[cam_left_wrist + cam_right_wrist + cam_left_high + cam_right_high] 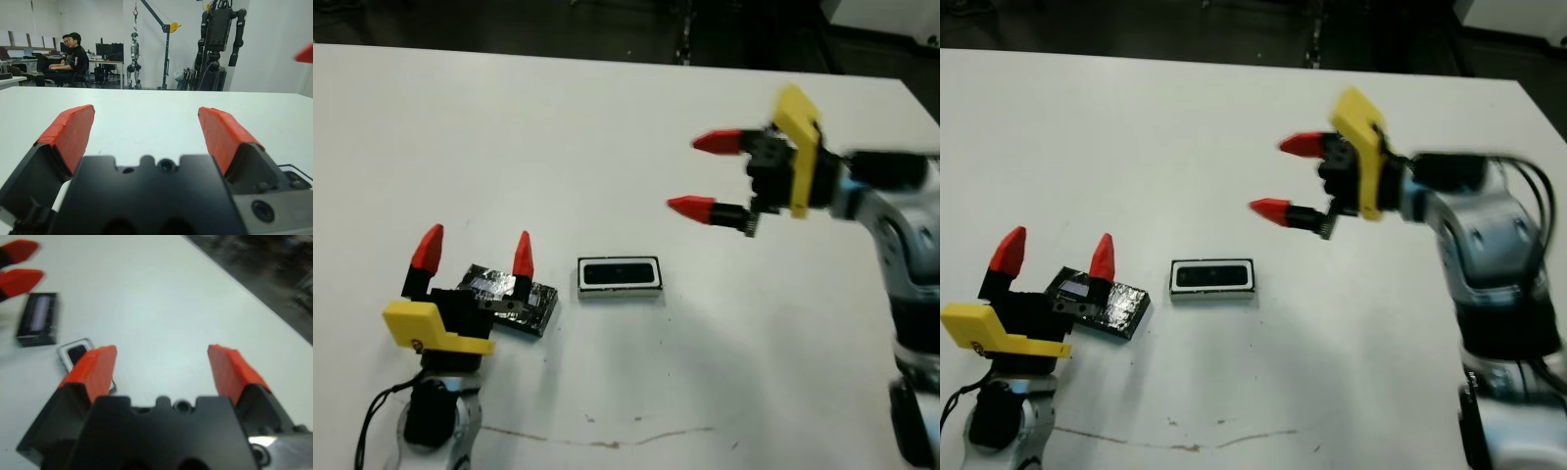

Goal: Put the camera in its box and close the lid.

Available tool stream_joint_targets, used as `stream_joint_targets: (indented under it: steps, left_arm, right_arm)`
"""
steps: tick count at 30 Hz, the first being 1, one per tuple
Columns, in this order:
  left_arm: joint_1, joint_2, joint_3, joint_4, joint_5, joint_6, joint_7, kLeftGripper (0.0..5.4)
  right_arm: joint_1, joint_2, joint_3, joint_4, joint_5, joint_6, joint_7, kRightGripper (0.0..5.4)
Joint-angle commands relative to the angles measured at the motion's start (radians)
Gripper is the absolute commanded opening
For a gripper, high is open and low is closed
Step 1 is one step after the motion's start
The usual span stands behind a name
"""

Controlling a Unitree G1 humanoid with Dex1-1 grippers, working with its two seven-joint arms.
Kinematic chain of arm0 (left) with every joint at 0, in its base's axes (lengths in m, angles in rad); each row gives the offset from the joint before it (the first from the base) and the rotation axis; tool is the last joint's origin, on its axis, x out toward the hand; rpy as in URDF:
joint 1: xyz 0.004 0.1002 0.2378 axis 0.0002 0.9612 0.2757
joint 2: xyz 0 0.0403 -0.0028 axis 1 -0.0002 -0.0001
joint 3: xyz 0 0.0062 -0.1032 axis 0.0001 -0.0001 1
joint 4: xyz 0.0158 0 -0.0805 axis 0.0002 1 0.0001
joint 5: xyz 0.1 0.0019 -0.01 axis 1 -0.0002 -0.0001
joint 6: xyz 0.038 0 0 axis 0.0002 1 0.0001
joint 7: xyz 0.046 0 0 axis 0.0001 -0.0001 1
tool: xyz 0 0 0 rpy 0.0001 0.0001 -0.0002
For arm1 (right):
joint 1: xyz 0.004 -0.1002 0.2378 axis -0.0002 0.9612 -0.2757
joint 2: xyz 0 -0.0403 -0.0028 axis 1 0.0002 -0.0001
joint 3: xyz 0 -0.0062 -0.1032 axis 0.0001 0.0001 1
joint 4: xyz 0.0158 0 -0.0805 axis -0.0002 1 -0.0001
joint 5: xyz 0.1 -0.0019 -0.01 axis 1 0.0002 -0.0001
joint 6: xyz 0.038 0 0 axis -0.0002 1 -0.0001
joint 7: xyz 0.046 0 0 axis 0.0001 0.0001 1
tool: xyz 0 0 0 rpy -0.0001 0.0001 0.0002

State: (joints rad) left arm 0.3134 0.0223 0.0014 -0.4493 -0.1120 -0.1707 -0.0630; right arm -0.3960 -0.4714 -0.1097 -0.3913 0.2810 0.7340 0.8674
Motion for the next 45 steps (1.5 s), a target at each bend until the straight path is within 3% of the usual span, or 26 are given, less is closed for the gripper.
stream_joint_targets:
  steps: [1, 4, 8, 13, 17, 19, 22, 25, 31, 33, 40, 45]
  left_arm:
    - [0.004, 0.008, 0.006, 0.009, -0.008, 0.001, -0.013, 5.4]
    - [-0.004, 0.014, 0.013, 0.016, -0.009, -0.002, -0.02, 5.4]
    - [-0.012, 0.024, 0.023, 0.016, -0.005, 0.002, -0.027, 5.4]
    - [-0.02, 0.035, 0.033, 0.018, -0.011, 0.002, -0.039, 5.4]
    - [-0.024, 0.062, 0.046, 0.012, -0.007, 0.008, -0.061, 5.4]
    - [-0.026, 0.1, 0.058, 0.005, -0.006, 0.012, -0.091, 5.4]
    - [-0.032, 0.16, 0.079, -0.005, -0.038, 0.03, -0.152, 5.4]
    - [-0.07, 0.311, 0.13, -0.012, -0.136, 0.08, -0.312, 5.4]
    - [-0.234, 0.638, 0.239, 0.054, -0.336, 0.232, -0.647, 5.4]
    - [-0.317, 0.745, 0.244, 0.106, -0.369, 0.289, -0.756, 5.4]
    - [-0.616, 1.032, 0.093, 0.292, -0.3, 0.344, -1.157, 5.4]
    - [-0.797, 1.05, -0.026, 0.392, -0.256, 0.343, -1.344, 5.4]
  right_arm:
    - [0.207, 0.064, -0.12, -0.106, 0.074, -0.046, -0.091, 4.11]
    - [0.364, 0.13, -0.176, -0.17, 0.115, -0.085, -0.175, 3.65]
    - [0.55, 0.235, -0.193, -0.191, 0.138, -0.23, -0.249, 2.97]
    - [0.695, 0.367, -0.125, -0.192, 0.128, -0.379, -0.35, 2.15]
    - [0.74, 0.407, -0.062, -0.19, 0.067, -0.462, -0.432, 1.5]
    - [0.737, 0.432, -0.051, -0.159, 0.077, -0.519, -0.444, 1.18]
    - [0.732, 0.444, -0.041, -0.124, 0.091, -0.562, -0.454, 0.69]
    - [0.723, 0.443, -0.031, -0.101, 0.094, -0.586, -0.464, 0.18]
    - [0.711, 0.44, -0.013, -0.074, 0.109, -0.623, -0.473, 0.0]
    - [0.71, 0.437, -0.01, -0.074, 0.113, -0.624, -0.479, 0.0]
    - [0.709, 0.424, -0.014, -0.066, 0.119, -0.644, -0.482, 0.0]
    - [0.716, 0.424, -0.018, -0.072, 0.116, -0.646, -0.507, 0.0]
